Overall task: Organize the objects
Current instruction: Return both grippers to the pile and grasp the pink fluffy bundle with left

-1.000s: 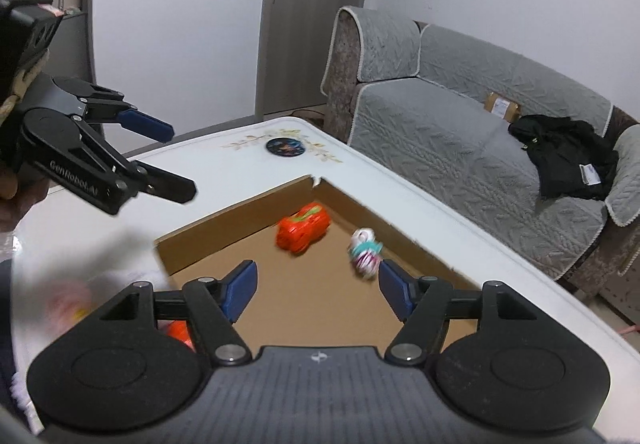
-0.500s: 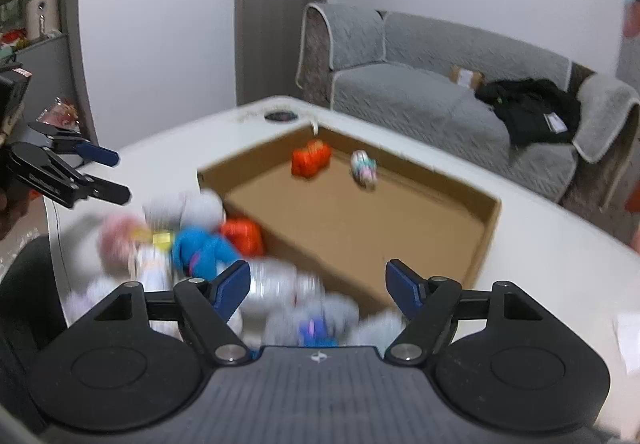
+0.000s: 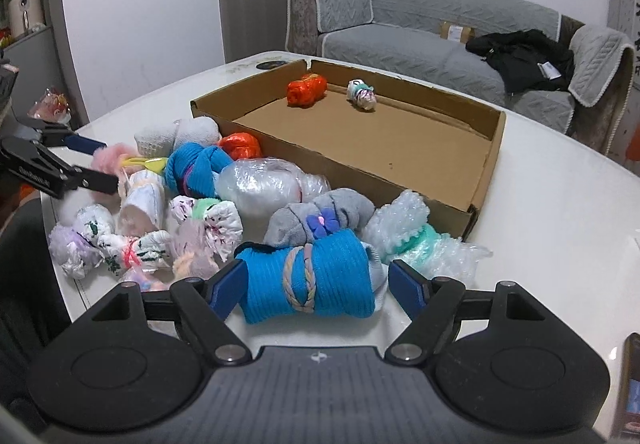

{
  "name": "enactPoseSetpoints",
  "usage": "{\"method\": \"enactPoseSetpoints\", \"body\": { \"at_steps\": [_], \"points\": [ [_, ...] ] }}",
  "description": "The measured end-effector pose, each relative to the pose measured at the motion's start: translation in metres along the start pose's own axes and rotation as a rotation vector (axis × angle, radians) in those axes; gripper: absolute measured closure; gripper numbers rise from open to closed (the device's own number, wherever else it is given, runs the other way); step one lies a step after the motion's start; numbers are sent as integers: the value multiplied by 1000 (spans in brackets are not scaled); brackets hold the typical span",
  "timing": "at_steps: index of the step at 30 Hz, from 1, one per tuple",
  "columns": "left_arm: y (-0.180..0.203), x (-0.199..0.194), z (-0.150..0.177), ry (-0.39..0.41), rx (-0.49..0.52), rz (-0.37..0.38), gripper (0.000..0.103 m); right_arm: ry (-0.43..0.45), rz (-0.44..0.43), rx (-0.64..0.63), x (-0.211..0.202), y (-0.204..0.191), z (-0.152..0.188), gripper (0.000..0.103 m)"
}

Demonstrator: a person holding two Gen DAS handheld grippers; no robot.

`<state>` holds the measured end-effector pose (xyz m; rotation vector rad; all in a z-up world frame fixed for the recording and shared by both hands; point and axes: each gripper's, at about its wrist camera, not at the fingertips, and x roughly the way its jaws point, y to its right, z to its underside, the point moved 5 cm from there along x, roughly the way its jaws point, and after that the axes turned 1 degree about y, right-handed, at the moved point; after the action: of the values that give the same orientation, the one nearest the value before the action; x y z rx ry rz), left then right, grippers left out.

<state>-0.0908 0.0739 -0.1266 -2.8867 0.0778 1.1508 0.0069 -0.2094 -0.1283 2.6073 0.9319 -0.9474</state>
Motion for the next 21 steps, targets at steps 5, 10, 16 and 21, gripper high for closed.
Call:
{"method": "enactPoseSetpoints", "body": {
  "at_steps": [5, 10, 16, 21],
  "points": [
    [4, 7, 5, -21, 54, -33, 9, 6, -8, 5, -3, 1, 2, 28],
    [6, 9, 4, -20, 69, -41, 9, 1, -13, 1, -4, 0, 2, 27],
    [9, 12, 2, -16, 76, -49, 7, 3, -23, -2, -6, -3, 1, 25],
    [10, 11, 2, -8, 81, -43, 11, -5, -30, 9, -3, -1, 1, 24]
  ]
}}
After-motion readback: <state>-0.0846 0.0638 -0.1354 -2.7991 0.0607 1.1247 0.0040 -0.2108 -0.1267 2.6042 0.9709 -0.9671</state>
